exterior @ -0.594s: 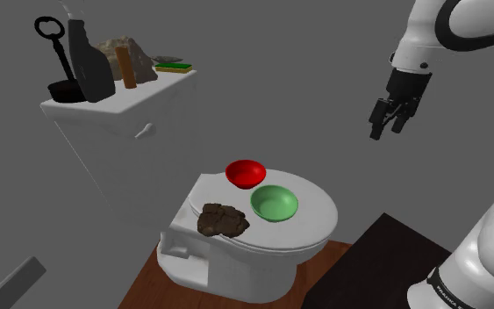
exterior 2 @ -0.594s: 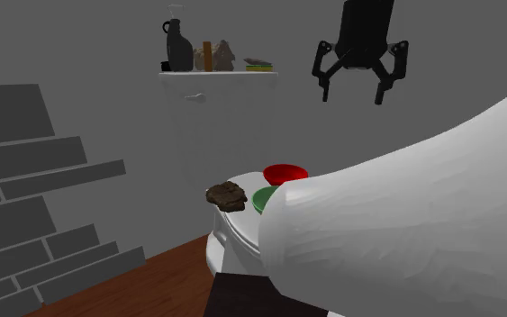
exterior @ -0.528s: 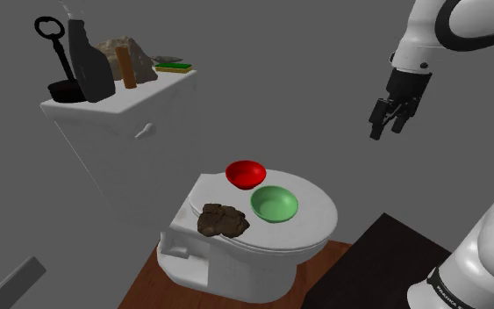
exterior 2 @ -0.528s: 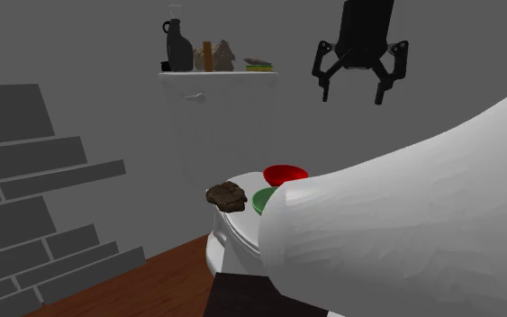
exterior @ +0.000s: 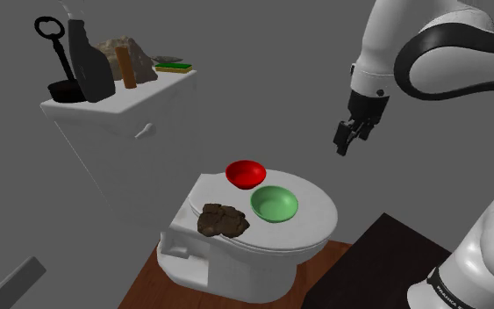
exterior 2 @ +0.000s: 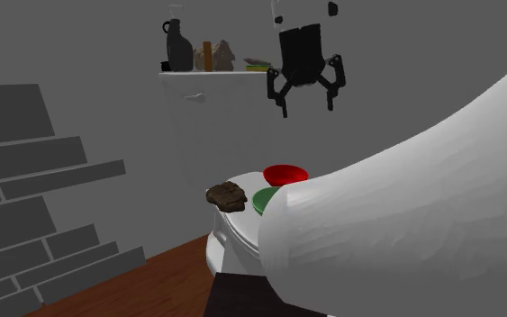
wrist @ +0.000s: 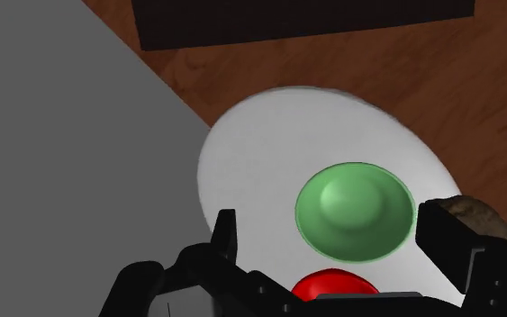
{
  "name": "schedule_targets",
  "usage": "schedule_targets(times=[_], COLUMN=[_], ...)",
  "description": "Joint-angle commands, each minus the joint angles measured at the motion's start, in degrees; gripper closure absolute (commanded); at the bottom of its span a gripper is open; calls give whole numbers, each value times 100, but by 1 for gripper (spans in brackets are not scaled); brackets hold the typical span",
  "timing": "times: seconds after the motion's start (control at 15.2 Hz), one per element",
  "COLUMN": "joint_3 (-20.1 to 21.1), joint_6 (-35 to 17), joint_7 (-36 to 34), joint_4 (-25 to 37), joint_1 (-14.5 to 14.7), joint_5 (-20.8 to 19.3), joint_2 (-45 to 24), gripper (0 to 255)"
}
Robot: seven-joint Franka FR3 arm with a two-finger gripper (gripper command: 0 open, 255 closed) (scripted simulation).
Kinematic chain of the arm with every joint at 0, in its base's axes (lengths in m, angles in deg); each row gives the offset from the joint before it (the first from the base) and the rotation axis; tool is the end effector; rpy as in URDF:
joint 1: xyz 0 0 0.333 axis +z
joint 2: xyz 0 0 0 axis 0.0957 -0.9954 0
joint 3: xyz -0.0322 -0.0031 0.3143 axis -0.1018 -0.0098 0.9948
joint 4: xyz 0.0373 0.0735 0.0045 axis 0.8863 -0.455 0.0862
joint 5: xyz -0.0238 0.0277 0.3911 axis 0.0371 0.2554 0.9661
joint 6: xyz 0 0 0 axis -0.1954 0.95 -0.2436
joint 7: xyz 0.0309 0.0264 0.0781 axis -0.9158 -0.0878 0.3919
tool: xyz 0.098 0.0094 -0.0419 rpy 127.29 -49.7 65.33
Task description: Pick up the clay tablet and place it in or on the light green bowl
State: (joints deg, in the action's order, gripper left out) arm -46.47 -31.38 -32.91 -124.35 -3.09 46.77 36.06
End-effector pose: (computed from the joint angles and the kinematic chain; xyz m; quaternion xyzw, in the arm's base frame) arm 0.3286 0.0811 0.5335 0.9944 -0.0225 0.0413 0.0951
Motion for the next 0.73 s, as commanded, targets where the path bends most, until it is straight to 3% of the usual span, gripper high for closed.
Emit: schedule_targets(times=[0.0,0.33,0.66], joint_3=[423,1497,2674], joint_6=[-300,-901,-1192], joint_7=[-273,-1079,-2165], joint_4=[20,136,457], joint_1=[50,6,-299], joint_5=[-180,-859,-1991], joint_2=[-266,-1041,-2099], gripper=[0,0,0])
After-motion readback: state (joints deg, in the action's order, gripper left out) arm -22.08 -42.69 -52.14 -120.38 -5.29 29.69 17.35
